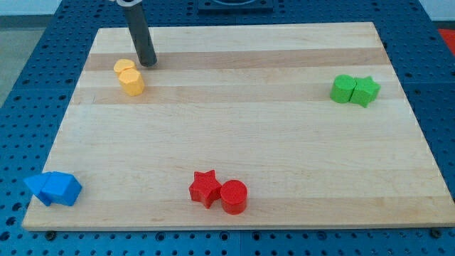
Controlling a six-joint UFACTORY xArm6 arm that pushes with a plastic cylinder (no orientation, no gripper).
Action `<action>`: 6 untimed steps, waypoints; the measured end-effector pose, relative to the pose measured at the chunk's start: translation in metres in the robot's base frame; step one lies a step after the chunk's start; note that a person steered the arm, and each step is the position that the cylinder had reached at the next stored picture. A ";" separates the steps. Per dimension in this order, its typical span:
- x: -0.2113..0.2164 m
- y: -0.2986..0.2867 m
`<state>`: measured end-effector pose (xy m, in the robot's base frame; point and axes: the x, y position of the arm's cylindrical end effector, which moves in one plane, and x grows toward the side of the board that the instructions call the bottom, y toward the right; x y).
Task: Place the yellow heart left to the yellow hexagon
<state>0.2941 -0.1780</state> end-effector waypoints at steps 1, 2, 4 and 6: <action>0.008 -0.030; 0.036 -0.035; 0.048 -0.035; 0.020 0.019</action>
